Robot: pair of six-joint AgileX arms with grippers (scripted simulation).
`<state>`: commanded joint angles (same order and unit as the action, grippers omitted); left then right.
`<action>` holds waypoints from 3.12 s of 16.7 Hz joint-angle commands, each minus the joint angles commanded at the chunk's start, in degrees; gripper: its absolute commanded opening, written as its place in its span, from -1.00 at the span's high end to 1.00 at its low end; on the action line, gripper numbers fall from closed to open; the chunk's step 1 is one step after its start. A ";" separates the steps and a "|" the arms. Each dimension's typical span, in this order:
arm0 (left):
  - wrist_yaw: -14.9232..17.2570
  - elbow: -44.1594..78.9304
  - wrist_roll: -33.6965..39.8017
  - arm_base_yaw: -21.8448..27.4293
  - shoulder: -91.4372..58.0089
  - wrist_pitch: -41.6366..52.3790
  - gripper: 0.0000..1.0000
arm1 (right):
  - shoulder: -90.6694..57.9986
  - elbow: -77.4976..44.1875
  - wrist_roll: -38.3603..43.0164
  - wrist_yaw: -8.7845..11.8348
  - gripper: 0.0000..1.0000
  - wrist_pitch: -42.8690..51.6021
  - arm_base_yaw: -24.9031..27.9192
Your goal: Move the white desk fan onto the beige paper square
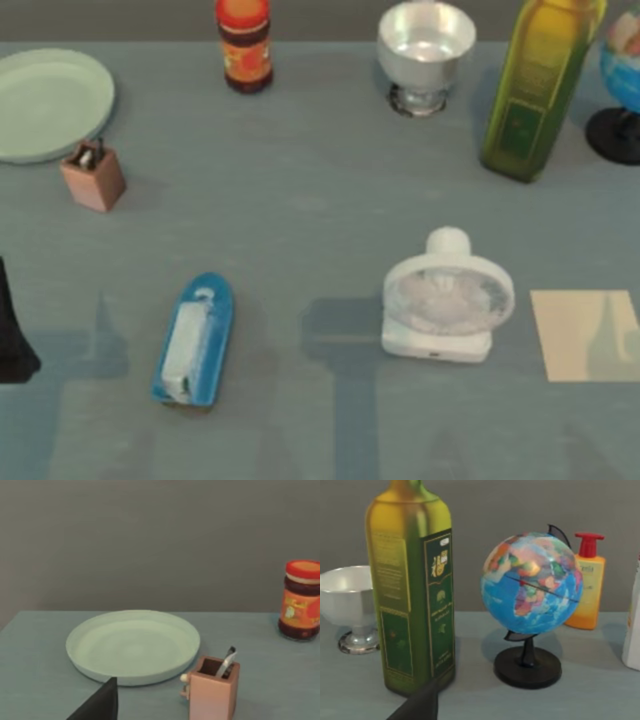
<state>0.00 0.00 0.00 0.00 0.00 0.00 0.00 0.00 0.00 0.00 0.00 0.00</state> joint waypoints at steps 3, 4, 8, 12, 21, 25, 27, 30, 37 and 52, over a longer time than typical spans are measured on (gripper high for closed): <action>0.00 0.00 0.00 0.00 0.00 0.00 -1.00 | -0.57 -0.53 -0.33 0.00 -1.00 0.56 0.25; 0.00 0.00 0.00 0.00 0.00 0.00 -1.00 | -1.75 -1.64 -1.00 0.00 -1.00 1.71 0.76; 0.00 0.00 0.00 0.00 0.00 0.00 -1.00 | -12.55 -11.78 -6.40 -0.13 -1.00 11.70 4.85; 0.00 0.00 0.00 0.00 0.00 0.00 -1.00 | -32.00 -29.68 -14.34 -0.22 -1.00 26.47 11.20; 0.00 0.00 0.00 0.00 0.00 0.00 -1.00 | -83.25 -78.86 -33.86 0.01 -1.00 60.88 27.32; 0.00 0.00 0.00 0.00 0.00 0.00 -1.00 | -100.57 -94.40 -40.84 0.02 -1.00 73.60 32.95; 0.00 0.00 0.00 0.00 0.00 0.00 -1.00 | -106.53 -99.69 -43.36 0.01 -1.00 78.31 34.97; 0.00 0.00 0.00 0.00 0.00 0.00 -1.00 | -111.48 -104.28 -45.53 0.00 -1.00 82.43 36.71; 0.00 0.00 0.00 0.00 0.00 0.00 -1.00 | -111.81 -103.63 -45.80 0.00 -1.00 81.72 36.78; 0.00 0.00 0.00 0.00 0.00 0.00 -1.00 | -111.82 -93.22 -45.64 0.00 -0.25 71.46 37.02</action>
<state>0.00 0.00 0.00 0.00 0.00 0.00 -111.82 -93.22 -45.64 0.00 71.46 37.02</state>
